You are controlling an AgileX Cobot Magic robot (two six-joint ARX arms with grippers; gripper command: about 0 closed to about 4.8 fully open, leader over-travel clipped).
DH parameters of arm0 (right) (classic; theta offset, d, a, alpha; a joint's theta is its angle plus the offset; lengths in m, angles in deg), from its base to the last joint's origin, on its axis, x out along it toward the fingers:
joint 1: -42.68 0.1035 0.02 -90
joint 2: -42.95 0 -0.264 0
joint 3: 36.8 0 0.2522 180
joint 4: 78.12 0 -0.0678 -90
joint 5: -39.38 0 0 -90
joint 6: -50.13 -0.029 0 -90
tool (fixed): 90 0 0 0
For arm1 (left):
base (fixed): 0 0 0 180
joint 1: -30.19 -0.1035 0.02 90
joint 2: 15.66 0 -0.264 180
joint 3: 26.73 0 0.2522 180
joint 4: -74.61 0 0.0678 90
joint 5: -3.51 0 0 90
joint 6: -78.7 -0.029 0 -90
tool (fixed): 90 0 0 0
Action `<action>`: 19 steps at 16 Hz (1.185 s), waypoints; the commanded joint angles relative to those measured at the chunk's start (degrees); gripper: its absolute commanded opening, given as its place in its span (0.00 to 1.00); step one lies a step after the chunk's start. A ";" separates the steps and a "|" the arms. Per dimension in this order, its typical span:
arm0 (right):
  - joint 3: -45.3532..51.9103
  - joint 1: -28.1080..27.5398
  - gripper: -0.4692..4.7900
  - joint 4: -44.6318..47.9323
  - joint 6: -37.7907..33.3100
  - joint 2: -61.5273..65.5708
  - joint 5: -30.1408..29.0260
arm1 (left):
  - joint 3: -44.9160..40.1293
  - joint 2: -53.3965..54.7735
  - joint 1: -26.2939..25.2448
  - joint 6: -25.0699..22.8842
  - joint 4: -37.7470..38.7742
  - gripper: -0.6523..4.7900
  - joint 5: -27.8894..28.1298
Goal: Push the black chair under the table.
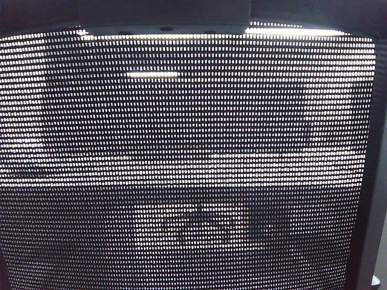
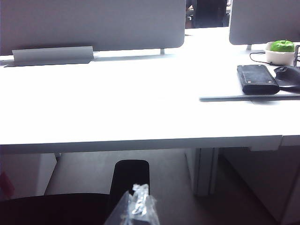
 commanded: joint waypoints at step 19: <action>-20.22 0.22 0.08 -12.90 -11.06 -0.02 -0.22 | 15.45 0.07 -0.07 20.13 7.76 0.11 -13.97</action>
